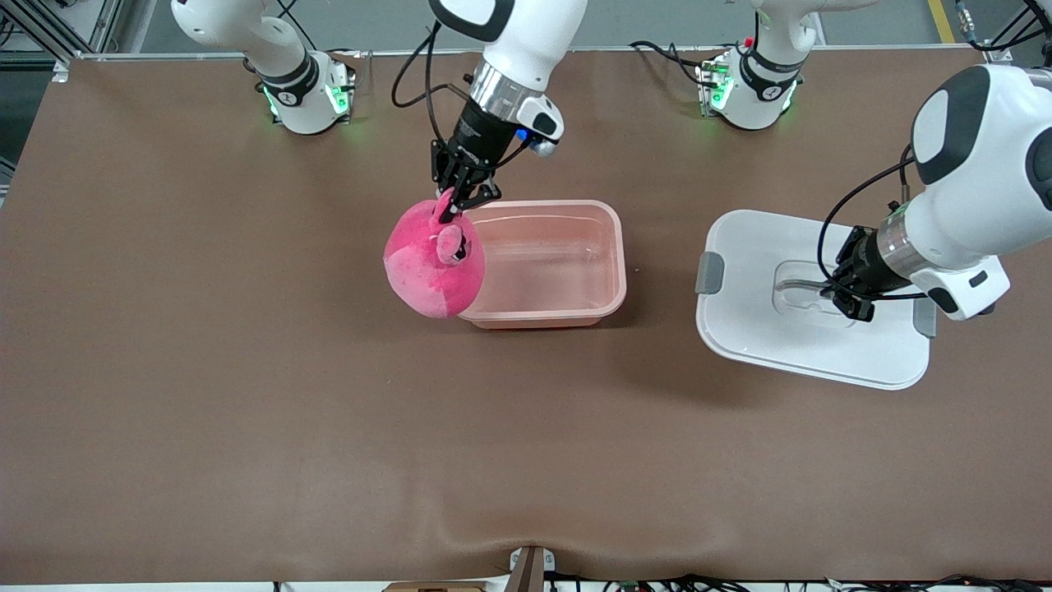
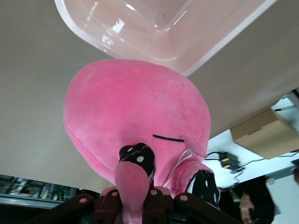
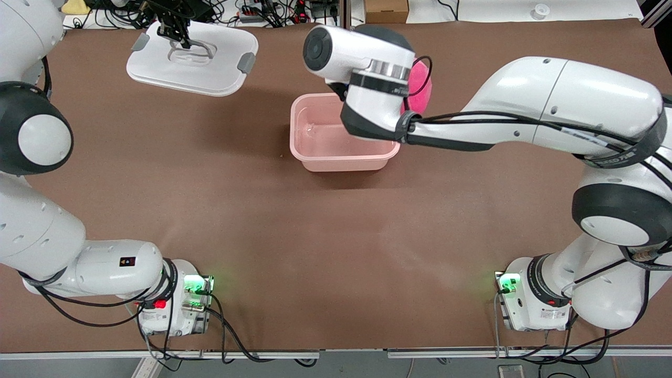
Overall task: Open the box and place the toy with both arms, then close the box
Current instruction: 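Move the pink toy over the open box and release it with the right gripper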
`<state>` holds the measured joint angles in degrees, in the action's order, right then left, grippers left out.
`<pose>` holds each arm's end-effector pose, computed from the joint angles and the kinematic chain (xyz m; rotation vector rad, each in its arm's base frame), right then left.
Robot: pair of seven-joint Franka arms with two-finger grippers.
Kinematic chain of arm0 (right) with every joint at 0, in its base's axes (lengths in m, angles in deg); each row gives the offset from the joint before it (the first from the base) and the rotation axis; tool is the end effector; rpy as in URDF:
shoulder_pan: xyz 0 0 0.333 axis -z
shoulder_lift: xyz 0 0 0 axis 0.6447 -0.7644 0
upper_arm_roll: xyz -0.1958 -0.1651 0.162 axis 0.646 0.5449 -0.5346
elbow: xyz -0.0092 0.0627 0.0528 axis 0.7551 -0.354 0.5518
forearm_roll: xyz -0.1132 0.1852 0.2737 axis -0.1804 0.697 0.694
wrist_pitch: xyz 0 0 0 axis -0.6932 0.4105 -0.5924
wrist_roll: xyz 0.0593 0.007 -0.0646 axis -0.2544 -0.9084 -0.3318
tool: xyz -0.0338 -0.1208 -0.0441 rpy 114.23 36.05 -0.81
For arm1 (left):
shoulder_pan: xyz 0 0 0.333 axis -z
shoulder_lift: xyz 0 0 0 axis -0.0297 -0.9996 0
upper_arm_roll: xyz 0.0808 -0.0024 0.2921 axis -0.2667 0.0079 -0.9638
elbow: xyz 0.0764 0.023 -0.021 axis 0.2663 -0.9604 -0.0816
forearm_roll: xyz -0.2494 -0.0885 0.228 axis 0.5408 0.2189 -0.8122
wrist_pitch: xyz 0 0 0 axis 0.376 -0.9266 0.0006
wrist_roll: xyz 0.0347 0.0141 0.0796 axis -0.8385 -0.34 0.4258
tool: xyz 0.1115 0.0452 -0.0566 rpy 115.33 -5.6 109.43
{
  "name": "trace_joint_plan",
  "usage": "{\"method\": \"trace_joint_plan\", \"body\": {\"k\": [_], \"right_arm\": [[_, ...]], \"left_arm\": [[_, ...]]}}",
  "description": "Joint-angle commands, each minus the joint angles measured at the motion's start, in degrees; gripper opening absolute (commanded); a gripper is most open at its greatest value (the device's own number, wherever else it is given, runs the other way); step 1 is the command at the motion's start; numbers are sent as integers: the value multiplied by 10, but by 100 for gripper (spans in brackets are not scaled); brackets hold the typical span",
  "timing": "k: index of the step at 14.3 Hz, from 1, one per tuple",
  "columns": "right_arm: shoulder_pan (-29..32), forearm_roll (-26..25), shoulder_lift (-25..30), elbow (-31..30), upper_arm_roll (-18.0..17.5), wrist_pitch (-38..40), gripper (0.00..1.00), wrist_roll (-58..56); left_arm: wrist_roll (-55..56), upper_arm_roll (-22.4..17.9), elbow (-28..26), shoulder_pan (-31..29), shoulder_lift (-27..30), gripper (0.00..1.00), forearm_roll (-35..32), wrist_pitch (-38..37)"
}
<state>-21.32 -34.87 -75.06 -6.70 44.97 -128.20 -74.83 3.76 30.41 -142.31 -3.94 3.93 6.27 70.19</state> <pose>0.3784 0.4439 0.4517 1.0725 2.1650 -0.3545 0.5606 -0.0899 0.4766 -2.4226 -1.9259 0.0870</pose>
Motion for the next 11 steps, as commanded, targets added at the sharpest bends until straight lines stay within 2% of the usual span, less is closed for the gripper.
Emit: {"method": "trace_joint_plan", "body": {"k": [1,5,9,11], "right_arm": [[-30,-18,-21,10,7,23,0,42],[-50,-17,-41,13,7,27,0,44],[-61,-17,-54,13,6,37,0,93],[-66,-17,-63,14,6,44,18,109]], "left_arm": [[-11,6,-10,-7,7,0,7,9],[-11,6,-9,-7,7,0,7,9],[-18,6,-9,-8,6,0,7,9],[-18,6,-9,-7,6,0,7,9]]}}
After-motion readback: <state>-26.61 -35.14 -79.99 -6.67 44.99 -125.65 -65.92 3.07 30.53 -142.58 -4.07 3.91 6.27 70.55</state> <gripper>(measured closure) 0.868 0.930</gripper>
